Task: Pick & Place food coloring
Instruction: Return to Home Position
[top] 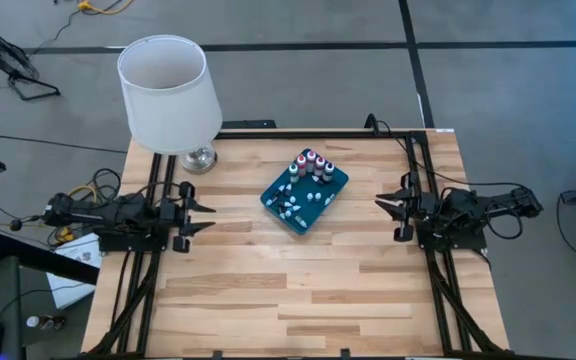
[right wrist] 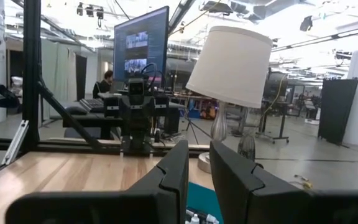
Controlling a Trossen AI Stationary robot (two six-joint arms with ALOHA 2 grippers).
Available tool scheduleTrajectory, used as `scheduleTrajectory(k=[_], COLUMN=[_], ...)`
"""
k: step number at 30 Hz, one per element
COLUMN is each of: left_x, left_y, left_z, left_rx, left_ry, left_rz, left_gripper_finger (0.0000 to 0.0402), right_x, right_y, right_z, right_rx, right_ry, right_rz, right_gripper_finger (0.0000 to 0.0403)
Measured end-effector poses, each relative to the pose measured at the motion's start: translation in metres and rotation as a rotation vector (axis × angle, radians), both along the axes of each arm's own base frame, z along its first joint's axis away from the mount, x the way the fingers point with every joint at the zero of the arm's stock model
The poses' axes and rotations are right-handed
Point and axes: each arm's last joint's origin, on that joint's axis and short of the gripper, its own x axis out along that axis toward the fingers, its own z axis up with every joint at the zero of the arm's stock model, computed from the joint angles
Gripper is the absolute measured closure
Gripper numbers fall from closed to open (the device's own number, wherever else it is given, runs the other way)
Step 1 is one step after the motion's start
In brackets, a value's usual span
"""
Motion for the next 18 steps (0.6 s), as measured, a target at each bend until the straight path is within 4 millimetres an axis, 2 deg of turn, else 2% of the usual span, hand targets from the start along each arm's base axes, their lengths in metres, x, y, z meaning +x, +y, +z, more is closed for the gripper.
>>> scheduleTrajectory(k=[12, 18], left_x=[0.0008, 0.0007], left_y=[0.0001, -0.0026], left_z=[-0.0045, -0.0070], left_rx=[-0.006, 0.117], left_ry=[0.044, 0.061], left_rz=[0.004, -0.075], left_gripper_finger=[0.0260, 0.0260], right_x=[0.0000, 0.0006], right_y=[0.0000, 0.0001], right_z=[0.0001, -0.0030], right_rx=[0.008, 0.000], right_ry=[-0.001, 0.036], right_rz=[0.002, 0.002], right_gripper_finger=[0.0344, 0.0344])
